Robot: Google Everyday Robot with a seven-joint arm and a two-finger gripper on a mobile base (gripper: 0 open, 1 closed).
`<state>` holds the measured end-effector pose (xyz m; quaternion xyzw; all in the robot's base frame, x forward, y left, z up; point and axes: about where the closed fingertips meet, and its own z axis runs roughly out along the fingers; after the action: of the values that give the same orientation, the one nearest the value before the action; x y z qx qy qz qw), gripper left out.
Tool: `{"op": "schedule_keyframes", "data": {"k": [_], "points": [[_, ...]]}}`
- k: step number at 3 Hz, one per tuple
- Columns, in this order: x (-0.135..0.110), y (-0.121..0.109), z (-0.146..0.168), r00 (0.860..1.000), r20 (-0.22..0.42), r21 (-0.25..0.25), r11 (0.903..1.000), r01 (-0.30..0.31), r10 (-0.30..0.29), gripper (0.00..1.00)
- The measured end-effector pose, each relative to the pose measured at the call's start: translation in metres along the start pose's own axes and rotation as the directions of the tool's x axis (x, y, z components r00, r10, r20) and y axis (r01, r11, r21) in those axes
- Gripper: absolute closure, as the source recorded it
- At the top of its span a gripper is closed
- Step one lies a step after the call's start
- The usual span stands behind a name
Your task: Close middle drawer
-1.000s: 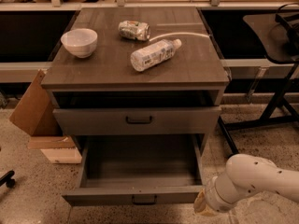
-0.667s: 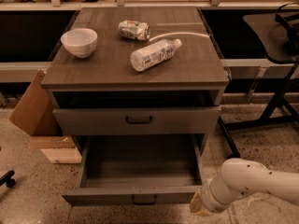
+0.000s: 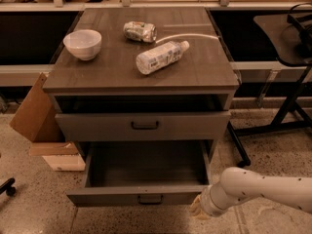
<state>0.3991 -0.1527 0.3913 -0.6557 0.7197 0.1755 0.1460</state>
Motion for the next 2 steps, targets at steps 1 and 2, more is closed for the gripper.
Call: {"op": "schedule_keyframes", "data": {"k": [1,2], "points": [[0.000,0.000,0.000,1.000,0.000,0.000,1.0000,0.000,0.000,1.00],[-0.008,-0.019,-0.006,1.000,-0.002,0.054,0.9982,0.026,-0.026,1.00]]}}
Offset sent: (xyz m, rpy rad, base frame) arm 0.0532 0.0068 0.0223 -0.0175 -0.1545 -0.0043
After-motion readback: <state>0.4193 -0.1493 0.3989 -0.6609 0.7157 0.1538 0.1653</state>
